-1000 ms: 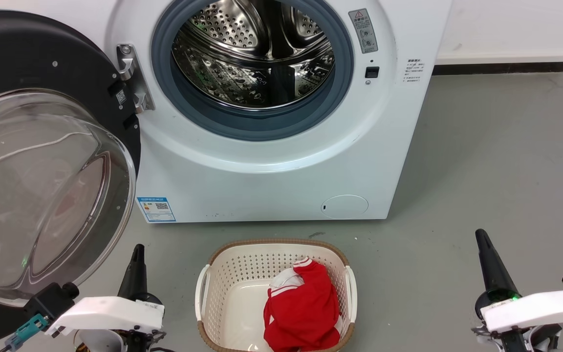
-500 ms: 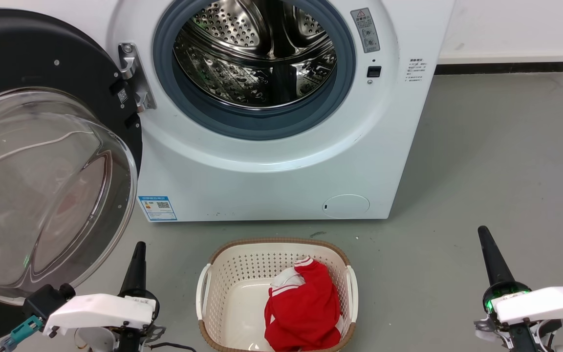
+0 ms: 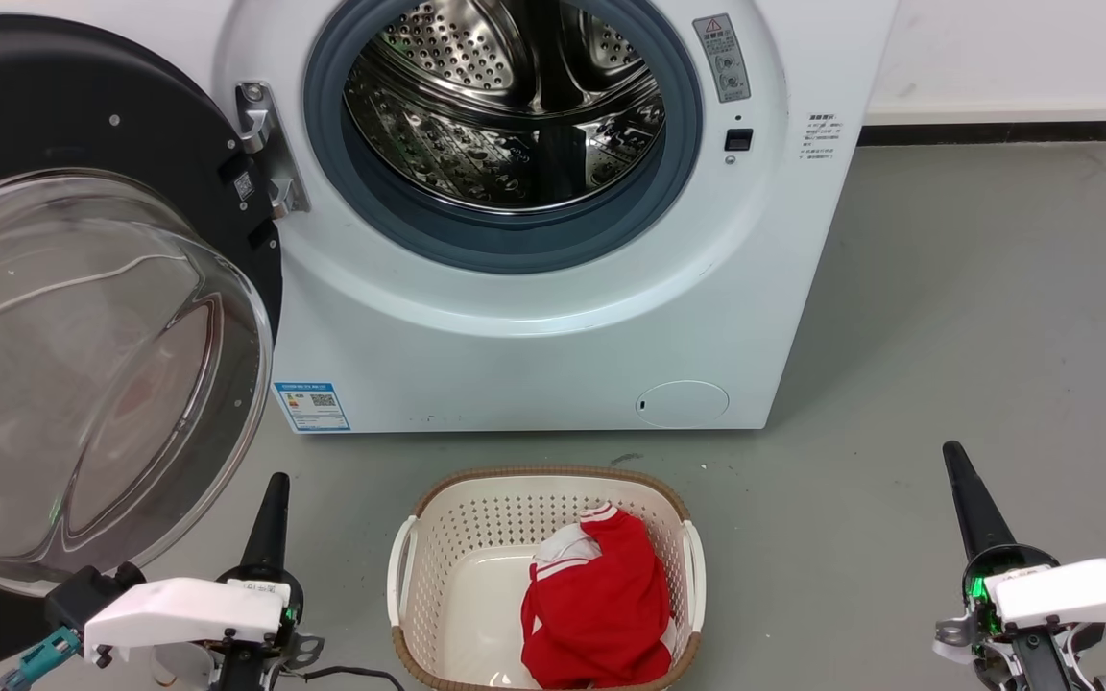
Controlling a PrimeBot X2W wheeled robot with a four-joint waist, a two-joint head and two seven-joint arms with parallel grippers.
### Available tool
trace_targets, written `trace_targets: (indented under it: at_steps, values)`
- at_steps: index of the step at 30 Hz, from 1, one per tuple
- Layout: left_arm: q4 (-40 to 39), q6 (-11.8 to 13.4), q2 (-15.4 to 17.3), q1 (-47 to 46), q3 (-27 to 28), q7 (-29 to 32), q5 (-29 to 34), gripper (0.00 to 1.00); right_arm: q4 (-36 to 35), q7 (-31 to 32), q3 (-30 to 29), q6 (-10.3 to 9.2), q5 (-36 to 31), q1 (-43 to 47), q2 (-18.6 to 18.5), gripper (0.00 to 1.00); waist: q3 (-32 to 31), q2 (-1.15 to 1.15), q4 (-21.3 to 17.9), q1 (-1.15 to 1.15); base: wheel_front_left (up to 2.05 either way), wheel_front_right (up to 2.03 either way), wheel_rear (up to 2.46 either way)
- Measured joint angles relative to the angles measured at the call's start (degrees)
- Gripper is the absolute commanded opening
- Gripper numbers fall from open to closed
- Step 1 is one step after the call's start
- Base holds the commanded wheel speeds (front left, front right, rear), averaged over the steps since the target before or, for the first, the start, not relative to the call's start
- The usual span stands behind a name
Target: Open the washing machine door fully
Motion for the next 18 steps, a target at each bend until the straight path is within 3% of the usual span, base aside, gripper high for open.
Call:
trace_targets:
  at_steps: [18]
  values:
    - [0.8, -1.4, -0.2, -0.8, 1.0, 2.3, -9.3, 0.00, 1.8, 1.7, -1.1, -0.01, 9.0, -1.0, 0.0, 0.00, 0.1, 0.00, 0.3, 0.00, 0.00, 0.00, 0.00]
